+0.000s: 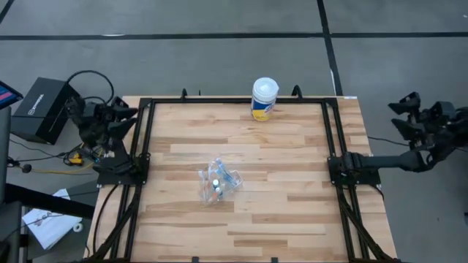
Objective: Pick & Place toothbrushing station
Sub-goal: Return to Home Position
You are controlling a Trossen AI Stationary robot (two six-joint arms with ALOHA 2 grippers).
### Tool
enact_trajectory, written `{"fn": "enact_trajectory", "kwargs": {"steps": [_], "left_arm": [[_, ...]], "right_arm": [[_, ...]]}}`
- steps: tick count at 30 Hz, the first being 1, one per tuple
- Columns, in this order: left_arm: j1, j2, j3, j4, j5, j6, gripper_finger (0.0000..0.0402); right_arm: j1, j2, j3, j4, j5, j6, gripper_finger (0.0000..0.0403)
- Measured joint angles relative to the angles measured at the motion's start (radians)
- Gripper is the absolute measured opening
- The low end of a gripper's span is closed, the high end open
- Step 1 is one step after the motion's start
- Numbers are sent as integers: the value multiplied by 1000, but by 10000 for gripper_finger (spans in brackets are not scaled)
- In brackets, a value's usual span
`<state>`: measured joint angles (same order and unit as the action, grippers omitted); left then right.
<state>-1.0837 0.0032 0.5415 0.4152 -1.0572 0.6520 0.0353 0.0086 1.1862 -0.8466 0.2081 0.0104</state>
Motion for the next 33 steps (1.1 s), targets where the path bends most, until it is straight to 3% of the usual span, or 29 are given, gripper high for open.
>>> {"fn": "enact_trajectory", "kwargs": {"steps": [6, 13, 22, 26, 33], "left_arm": [[76, -1, 4, 29, -34, 69, 166], [79, -2, -84, 25, -95, -69, 166], [79, -3, -241, 152, 74, -190, 166], [79, -1, -257, 185, 143, -184, 166], [81, 10, -258, 196, 169, -184, 166]], "right_arm": [[-86, -1, 25, -123, 10, 110, 248], [-220, -1, 0, -164, 32, 126, 248], [-305, -1, 20, -282, 1, 182, 248], [-340, -2, -31, -243, 0, 172, 248], [-356, -2, -269, 41, -57, 107, 248]]}}
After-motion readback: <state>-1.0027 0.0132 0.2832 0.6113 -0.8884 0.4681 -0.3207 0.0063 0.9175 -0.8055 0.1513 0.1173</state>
